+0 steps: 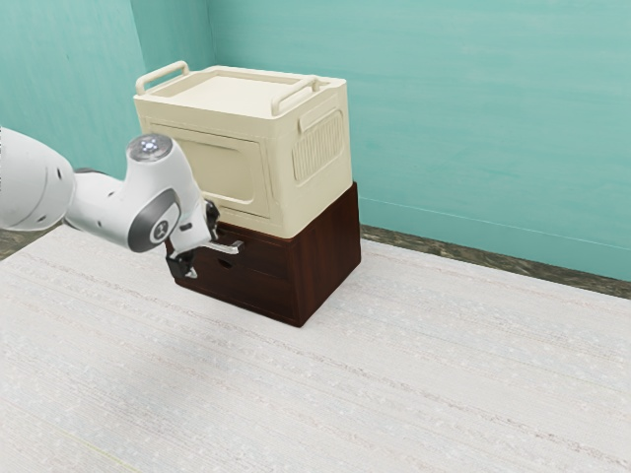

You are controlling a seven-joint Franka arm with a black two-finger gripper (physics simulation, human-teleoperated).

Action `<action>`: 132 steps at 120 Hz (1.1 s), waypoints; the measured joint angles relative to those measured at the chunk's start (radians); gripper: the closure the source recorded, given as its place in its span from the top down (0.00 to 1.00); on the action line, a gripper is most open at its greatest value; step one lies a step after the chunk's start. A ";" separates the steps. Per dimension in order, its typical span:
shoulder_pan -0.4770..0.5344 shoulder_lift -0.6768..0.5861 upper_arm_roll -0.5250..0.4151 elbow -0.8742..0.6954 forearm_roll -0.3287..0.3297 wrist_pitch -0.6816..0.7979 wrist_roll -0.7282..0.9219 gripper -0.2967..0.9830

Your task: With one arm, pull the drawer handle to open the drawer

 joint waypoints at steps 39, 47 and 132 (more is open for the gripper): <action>-0.010 -0.006 0.000 -0.016 0.001 -0.002 0.005 0.77; -0.009 -0.009 0.000 -0.021 0.002 -0.003 0.005 0.77; -0.014 -0.113 0.012 -0.151 0.019 -0.004 0.009 0.77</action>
